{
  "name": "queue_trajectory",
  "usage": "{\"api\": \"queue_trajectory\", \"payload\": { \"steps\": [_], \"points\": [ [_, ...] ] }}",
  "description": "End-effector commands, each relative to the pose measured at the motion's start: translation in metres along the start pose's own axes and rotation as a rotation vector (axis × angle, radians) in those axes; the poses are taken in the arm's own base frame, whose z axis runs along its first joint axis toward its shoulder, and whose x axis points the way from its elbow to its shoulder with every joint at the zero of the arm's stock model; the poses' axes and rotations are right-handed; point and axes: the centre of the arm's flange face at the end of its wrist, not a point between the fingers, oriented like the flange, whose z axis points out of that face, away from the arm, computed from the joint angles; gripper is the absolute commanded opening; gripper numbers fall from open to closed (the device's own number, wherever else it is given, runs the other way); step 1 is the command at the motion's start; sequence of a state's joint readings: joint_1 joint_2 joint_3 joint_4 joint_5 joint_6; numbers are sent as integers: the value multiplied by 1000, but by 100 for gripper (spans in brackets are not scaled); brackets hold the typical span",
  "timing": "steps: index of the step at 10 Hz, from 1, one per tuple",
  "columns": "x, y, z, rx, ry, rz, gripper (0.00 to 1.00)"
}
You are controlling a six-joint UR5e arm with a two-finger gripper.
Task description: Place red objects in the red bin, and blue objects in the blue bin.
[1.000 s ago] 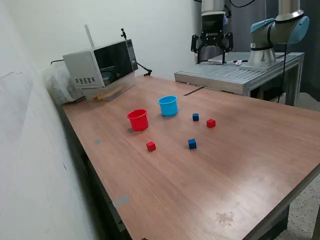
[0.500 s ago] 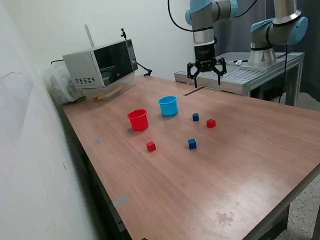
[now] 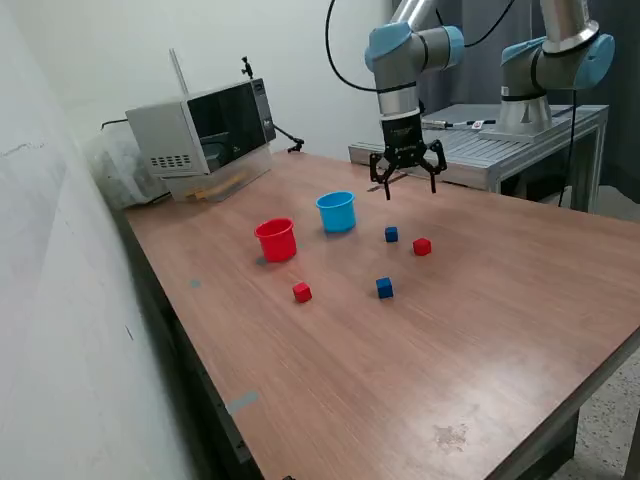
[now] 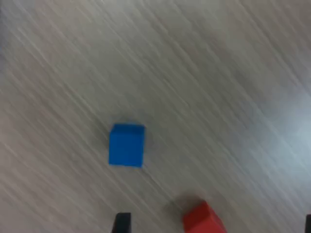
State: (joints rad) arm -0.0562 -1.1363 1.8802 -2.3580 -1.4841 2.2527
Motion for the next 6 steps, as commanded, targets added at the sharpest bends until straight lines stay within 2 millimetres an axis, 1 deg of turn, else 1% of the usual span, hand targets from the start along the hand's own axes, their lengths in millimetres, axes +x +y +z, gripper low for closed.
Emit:
{"api": "queue_trajectory", "payload": {
  "steps": [1, 2, 3, 4, 6],
  "points": [
    [-21, -12, 36, 22, 28, 33, 100],
    [-26, -15, 46, 29, 35, 42, 100],
    [-34, -18, 51, 31, 38, 53, 100],
    [-42, -23, 53, 31, 38, 67, 100],
    [-48, -23, 56, 31, 40, 58, 100]
  ]
}}
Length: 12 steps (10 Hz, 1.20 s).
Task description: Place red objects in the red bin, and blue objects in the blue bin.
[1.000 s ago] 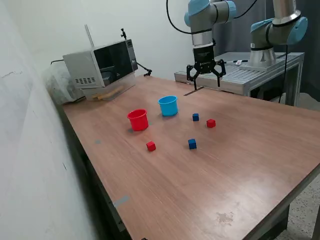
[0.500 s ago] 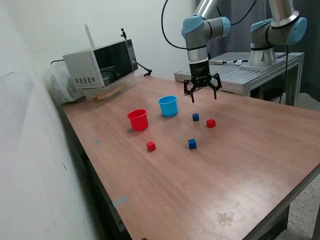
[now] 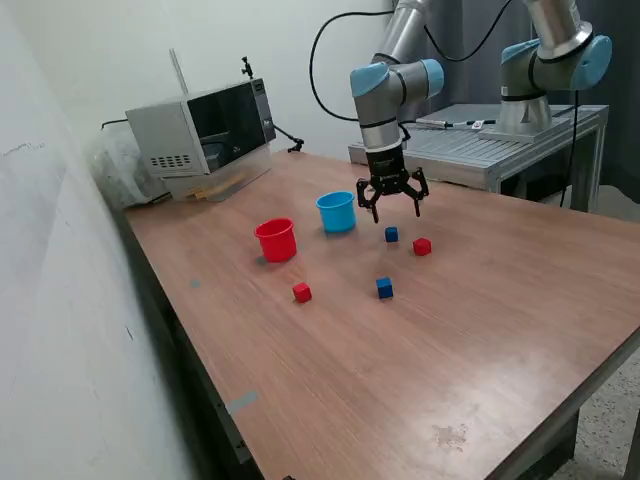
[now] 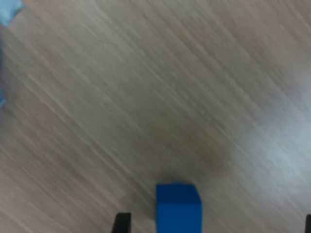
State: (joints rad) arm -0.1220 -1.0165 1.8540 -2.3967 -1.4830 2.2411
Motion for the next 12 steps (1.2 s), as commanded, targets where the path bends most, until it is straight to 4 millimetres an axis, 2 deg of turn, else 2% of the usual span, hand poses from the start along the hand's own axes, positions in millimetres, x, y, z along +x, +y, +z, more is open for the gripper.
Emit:
{"api": "queue_trajectory", "payload": {
  "steps": [1, 4, 11, 12],
  "points": [
    [-8, 1, 4, -1, 1, -1, 100],
    [-16, 7, 7, -5, -4, -1, 100],
    [-18, 7, 20, 7, 11, -20, 100],
    [-18, 7, 20, 7, 11, -20, 0]
  ]
}}
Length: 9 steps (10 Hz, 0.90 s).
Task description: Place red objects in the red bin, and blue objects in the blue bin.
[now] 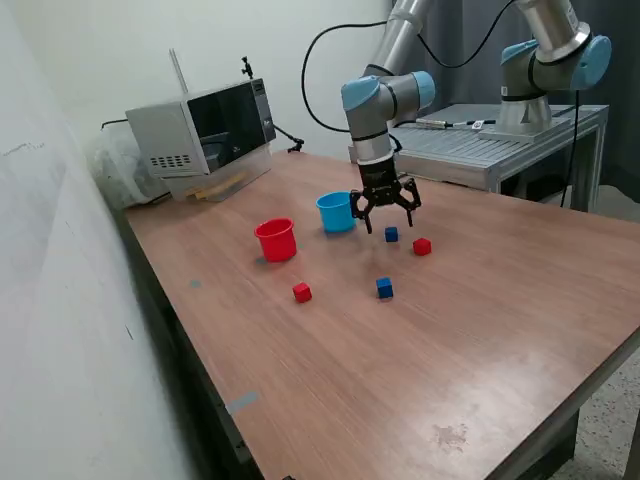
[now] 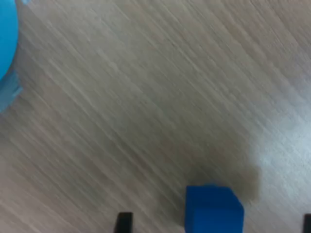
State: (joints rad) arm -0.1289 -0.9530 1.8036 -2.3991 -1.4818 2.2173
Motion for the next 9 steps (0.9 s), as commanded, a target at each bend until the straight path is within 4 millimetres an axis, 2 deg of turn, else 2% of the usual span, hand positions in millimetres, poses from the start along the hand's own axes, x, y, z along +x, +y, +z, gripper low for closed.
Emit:
{"api": "queue_trajectory", "payload": {
  "steps": [1, 5, 6, 7, 9],
  "points": [
    [-1, -1, 1, 0, 3, -2, 0],
    [0, -1, 2, 2, 5, -5, 0],
    [1, 0, -6, 1, -7, -18, 0],
    [3, 1, -37, -26, -42, -20, 0],
    [16, 1, -125, -90, -120, -19, 0]
  ]
}}
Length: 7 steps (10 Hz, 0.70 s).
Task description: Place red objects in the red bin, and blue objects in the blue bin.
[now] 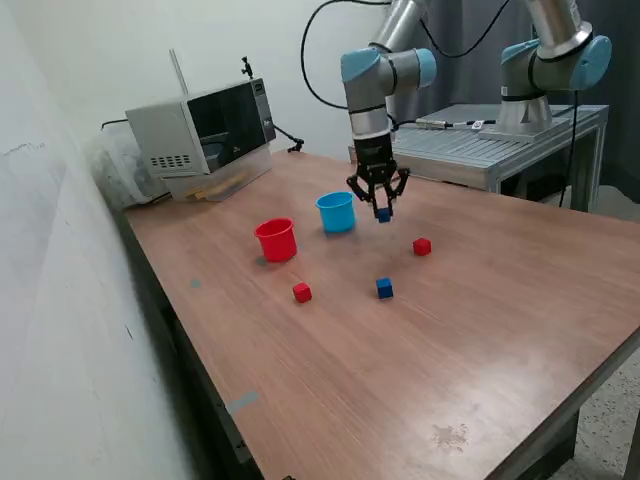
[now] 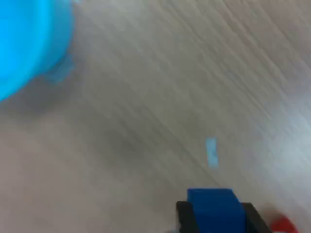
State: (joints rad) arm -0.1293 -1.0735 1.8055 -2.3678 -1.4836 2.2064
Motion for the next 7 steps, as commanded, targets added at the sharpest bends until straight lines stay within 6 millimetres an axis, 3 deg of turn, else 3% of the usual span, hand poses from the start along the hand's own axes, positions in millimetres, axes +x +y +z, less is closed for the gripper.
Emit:
{"api": "queue_trajectory", "payload": {
  "steps": [1, 2, 5, 7],
  "points": [
    [0, -9, -79, -46, -63, 21, 0],
    [-13, -21, -84, -42, -76, 51, 0],
    [-75, -89, -84, -32, -78, 211, 0],
    [-86, -101, -73, -24, -62, 237, 0]
  ]
}}
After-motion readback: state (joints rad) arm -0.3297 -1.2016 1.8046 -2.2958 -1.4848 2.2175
